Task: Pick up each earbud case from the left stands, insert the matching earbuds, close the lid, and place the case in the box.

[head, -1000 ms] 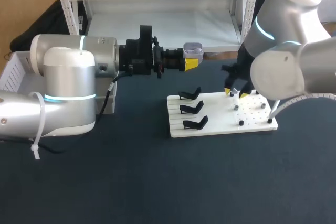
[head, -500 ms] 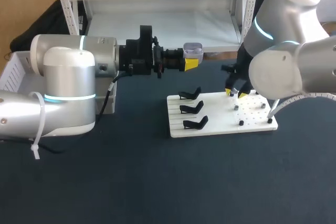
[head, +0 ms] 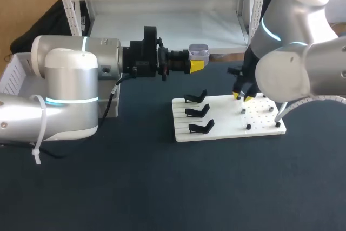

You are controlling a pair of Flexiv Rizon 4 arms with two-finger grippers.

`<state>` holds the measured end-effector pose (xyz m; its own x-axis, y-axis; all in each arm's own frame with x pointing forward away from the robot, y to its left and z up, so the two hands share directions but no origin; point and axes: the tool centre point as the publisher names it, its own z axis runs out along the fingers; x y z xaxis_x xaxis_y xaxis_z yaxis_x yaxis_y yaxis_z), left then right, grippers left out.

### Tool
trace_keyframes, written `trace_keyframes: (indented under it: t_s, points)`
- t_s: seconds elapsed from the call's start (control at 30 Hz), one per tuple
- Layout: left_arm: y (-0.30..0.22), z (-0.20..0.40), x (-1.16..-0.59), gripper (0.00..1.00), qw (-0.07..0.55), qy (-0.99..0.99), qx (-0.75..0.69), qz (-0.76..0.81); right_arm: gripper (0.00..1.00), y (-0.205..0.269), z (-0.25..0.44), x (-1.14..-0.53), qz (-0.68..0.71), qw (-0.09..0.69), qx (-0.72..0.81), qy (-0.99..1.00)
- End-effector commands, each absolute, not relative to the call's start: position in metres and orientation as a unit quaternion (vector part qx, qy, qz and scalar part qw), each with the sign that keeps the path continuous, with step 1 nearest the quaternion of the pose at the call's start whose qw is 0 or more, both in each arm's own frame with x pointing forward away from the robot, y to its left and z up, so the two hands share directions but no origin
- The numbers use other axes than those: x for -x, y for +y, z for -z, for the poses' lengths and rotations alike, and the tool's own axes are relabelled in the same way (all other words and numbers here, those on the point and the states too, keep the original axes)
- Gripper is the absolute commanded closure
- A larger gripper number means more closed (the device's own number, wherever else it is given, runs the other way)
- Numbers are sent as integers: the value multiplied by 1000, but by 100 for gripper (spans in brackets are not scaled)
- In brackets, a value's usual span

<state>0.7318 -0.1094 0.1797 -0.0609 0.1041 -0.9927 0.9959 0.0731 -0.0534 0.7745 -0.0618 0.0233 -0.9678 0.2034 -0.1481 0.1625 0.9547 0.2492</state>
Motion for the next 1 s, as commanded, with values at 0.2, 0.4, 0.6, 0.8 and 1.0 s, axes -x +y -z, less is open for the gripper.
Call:
trace_keyframes:
  t_s: [0.2,0.4,0.6,0.8,1.0]
  points:
    - [-109,-179,-732,100,477,557,-493,469,93,-60,-24,-776,-114,87,-89,986]
    - [-109,-179,-732,100,477,557,-493,469,100,-64,-28,-773,-99,85,-101,986]
    - [-109,-179,-732,100,477,557,-493,469,100,-66,-51,-769,-103,86,-105,985]
    - [-109,-179,-732,100,477,557,-493,469,100,-63,-87,-760,-106,54,-67,991]
    - [-109,-179,-732,100,477,557,-493,469,100,-55,-131,-740,-82,3,19,996]
